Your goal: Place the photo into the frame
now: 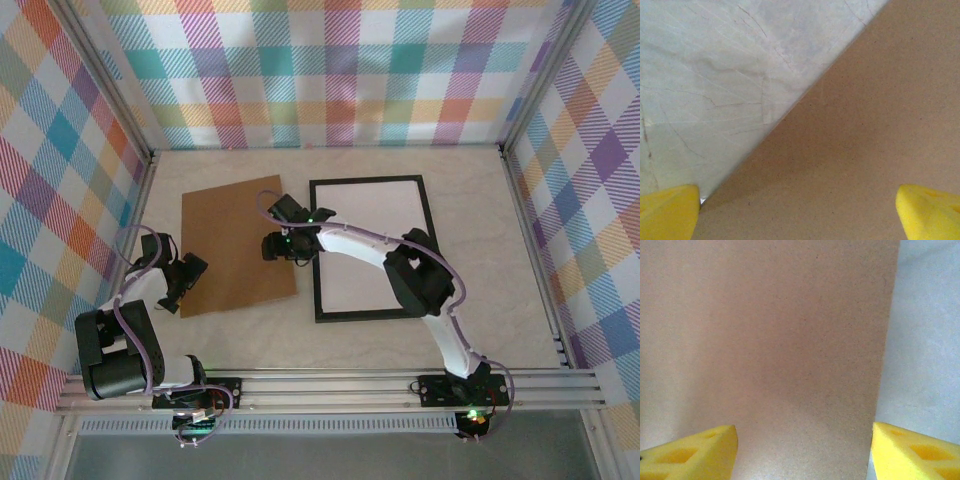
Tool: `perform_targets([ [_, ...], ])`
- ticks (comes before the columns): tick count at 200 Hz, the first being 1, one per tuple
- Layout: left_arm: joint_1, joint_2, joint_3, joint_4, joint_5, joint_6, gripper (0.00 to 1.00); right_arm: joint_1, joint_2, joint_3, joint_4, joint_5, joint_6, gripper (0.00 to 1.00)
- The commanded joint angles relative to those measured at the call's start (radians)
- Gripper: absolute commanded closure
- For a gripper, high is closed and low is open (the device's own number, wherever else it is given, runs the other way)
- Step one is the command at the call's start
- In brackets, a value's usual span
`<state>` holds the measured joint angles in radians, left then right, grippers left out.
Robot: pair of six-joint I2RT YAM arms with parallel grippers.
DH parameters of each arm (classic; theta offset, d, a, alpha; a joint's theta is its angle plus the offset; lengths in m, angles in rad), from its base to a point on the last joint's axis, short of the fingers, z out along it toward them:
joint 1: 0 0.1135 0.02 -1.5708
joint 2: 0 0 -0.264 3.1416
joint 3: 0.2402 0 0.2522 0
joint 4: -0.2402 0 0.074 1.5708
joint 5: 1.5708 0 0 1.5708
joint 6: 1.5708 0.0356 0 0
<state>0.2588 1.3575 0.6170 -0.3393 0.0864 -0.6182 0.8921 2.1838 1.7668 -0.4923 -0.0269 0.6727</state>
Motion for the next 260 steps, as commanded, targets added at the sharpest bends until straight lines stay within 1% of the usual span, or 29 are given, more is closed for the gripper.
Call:
perform_targets([
  [1,-0.09,0.061,-0.049,0.174,0.392,-0.036,0.01,0.039,-0.096,-0.01,0.161,-0.151,0.001,0.31],
  [29,-0.152,0.071,-0.041,0.183,0.395,-0.041,0.02,0.03,-0.139,-0.065,0.181,-0.154,0.014,0.31],
  [92,-0.361,0.073,-0.044,0.238,0.325,-0.138,0.02,0.007,-0.222,-0.217,0.191,-0.118,0.027,0.3],
  [110,-0.399,0.083,-0.031,0.238,0.308,-0.15,0.01,-0.001,-0.243,-0.259,0.19,-0.108,0.025,0.3],
  [167,-0.406,0.107,-0.037,0.245,0.296,-0.169,0.01,-0.04,-0.265,-0.368,0.221,-0.106,0.058,0.29],
  [181,-0.406,0.108,-0.038,0.238,0.296,-0.169,0.01,-0.048,-0.267,-0.375,0.209,-0.1,0.056,0.29],
  [203,-0.406,0.097,-0.022,0.2,0.281,-0.156,0.0,-0.058,-0.284,-0.384,0.168,-0.058,0.037,0.26],
  [229,-0.393,0.057,0.029,0.08,0.212,-0.101,0.0,-0.086,-0.322,-0.401,0.102,0.016,0.002,0.23],
  [241,-0.381,0.031,0.052,0.01,0.167,-0.077,0.0,-0.109,-0.336,-0.414,0.09,0.031,-0.013,0.22],
  [260,-0.368,-0.011,0.077,-0.053,0.086,-0.05,0.0,-0.15,-0.345,-0.424,0.089,0.044,-0.029,0.22],
])
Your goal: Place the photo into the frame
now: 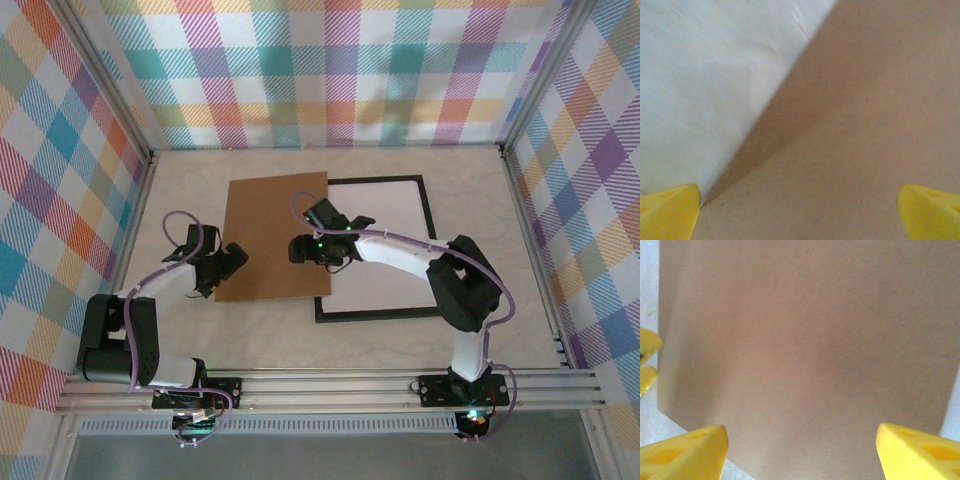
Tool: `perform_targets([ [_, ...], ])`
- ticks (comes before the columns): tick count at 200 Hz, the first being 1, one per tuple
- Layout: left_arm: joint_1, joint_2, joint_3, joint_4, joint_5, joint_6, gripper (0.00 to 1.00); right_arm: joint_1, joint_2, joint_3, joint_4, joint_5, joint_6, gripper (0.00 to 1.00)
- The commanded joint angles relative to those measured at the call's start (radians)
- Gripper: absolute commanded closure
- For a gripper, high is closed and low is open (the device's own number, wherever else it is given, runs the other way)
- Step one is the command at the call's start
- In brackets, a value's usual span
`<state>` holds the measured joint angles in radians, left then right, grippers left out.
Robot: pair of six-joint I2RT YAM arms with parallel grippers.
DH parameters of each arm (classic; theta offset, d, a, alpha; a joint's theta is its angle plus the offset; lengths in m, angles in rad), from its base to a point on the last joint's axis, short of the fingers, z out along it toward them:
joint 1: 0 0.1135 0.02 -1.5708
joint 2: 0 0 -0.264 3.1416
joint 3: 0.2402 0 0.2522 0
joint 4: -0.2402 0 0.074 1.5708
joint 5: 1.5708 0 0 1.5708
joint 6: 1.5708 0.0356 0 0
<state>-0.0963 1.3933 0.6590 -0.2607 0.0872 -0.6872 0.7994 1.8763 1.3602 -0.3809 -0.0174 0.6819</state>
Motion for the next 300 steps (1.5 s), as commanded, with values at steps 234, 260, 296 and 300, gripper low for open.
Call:
perform_targets([
  [234,0.005,0.125,0.061,-0.115,0.048,0.117,0.34,-0.248,0.186,0.118,0.172,-0.338,-0.105,0.39],
  [260,0.005,0.137,0.06,-0.112,0.057,0.116,0.33,-0.251,0.137,0.086,0.21,-0.368,-0.08,0.39],
  [296,0.005,0.141,0.059,-0.109,0.07,0.12,0.33,-0.254,0.053,0.029,0.314,-0.472,-0.02,0.42],
  [300,0.005,0.141,0.057,-0.11,0.069,0.121,0.33,-0.255,0.047,0.026,0.326,-0.485,-0.01,0.43],
])
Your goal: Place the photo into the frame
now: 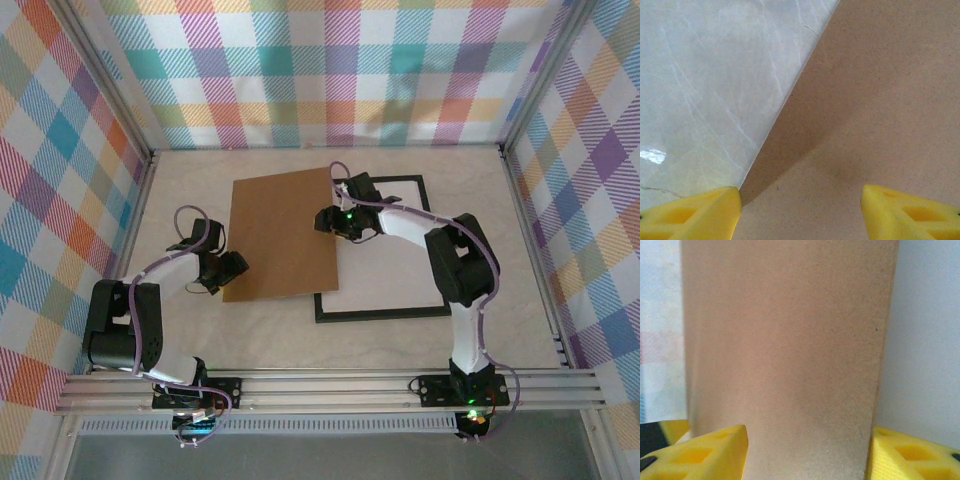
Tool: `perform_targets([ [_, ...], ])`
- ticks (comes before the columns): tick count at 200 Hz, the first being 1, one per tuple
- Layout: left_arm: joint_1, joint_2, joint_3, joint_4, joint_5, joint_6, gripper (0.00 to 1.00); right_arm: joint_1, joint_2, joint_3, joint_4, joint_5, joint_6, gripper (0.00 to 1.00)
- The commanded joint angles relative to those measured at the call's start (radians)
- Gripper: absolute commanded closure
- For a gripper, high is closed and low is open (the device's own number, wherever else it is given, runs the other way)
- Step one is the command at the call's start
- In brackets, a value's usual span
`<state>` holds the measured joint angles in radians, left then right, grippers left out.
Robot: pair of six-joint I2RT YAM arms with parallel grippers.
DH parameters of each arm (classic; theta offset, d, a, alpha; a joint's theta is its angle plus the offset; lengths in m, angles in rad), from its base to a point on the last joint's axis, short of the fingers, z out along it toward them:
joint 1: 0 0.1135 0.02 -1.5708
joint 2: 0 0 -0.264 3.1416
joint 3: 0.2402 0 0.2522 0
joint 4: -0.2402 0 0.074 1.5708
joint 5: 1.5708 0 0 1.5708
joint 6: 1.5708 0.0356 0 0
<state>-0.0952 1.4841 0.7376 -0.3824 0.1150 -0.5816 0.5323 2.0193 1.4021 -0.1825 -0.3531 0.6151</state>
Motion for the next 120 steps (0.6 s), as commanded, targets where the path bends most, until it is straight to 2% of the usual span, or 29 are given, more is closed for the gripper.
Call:
perform_targets([
  [1,0.003,0.05,-0.021,0.012,0.042,0.015,0.33,0.013,-0.097,-0.017,0.13,-0.153,0.058,0.43],
  [38,0.003,0.059,-0.025,0.025,0.049,0.007,0.32,0.018,-0.096,-0.044,0.223,-0.232,0.149,0.57],
  [90,-0.001,0.055,-0.016,0.021,0.058,0.003,0.31,0.044,-0.024,-0.006,0.239,-0.256,0.219,0.68],
  [108,-0.003,0.051,-0.014,0.016,0.058,0.004,0.3,0.043,-0.033,-0.004,0.231,-0.252,0.209,0.77],
  [120,-0.002,0.045,-0.012,0.01,0.058,0.004,0.3,0.04,-0.047,0.001,0.21,-0.25,0.192,0.87],
])
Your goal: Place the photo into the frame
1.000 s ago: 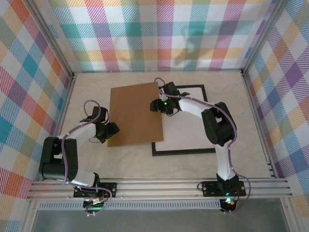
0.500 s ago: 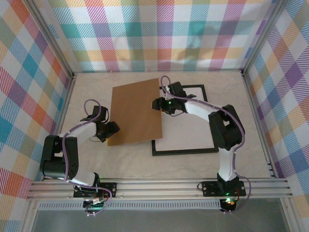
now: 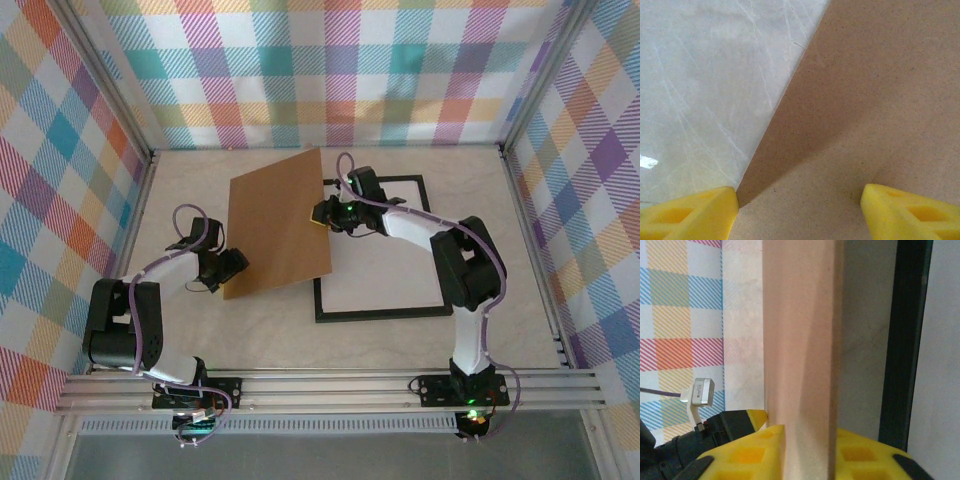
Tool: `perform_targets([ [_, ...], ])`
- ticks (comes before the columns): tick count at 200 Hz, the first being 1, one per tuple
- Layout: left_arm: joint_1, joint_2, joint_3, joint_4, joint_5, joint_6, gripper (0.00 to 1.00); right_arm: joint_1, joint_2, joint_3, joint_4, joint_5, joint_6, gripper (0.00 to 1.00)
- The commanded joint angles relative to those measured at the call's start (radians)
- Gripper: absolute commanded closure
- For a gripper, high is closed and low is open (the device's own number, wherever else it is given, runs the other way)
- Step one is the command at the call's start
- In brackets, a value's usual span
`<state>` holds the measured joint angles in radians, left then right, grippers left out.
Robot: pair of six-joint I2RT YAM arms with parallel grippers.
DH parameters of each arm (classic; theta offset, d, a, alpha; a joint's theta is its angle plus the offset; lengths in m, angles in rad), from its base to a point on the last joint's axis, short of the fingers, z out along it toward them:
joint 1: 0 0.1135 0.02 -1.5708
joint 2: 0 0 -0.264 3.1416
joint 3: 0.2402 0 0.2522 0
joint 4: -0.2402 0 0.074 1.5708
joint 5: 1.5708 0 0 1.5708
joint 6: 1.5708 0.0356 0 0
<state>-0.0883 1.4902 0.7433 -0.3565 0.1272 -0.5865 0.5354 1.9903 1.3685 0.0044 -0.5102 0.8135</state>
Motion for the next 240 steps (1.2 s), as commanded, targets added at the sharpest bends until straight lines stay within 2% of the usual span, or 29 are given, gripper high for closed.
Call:
perform_targets([
  [1,-0.008,0.037,-0.018,-0.017,0.046,0.008,0.3,0.037,-0.019,0.034,0.022,-0.093,-0.008,0.88],
  [14,-0.009,0.022,-0.006,-0.037,0.039,0.014,0.27,0.026,-0.044,0.032,-0.002,-0.094,-0.027,1.0],
  [59,-0.011,-0.108,0.087,-0.163,0.01,0.048,0.17,-0.066,-0.264,-0.007,-0.141,-0.108,-0.139,1.0],
  [90,-0.046,-0.198,0.129,-0.194,0.001,0.042,0.15,-0.151,-0.483,-0.014,-0.339,0.001,-0.271,1.0],
  [114,-0.099,-0.2,0.157,-0.187,-0.003,0.028,0.16,-0.244,-0.649,-0.022,-0.439,0.087,-0.317,1.0],
  [165,-0.313,-0.009,0.296,-0.176,-0.064,0.028,0.19,-0.34,-0.909,-0.069,-0.518,0.428,-0.432,1.0],
  [203,-0.474,0.199,0.468,-0.209,-0.116,0.07,0.27,-0.42,-0.979,-0.139,-0.486,0.411,-0.399,1.0],
  [220,-0.518,0.289,0.527,-0.221,-0.119,0.077,0.33,-0.436,-0.988,-0.157,-0.485,0.396,-0.387,1.0],
  [240,-0.553,0.365,0.572,-0.226,-0.112,0.077,0.36,-0.444,-0.999,-0.17,-0.491,0.391,-0.386,1.0],
])
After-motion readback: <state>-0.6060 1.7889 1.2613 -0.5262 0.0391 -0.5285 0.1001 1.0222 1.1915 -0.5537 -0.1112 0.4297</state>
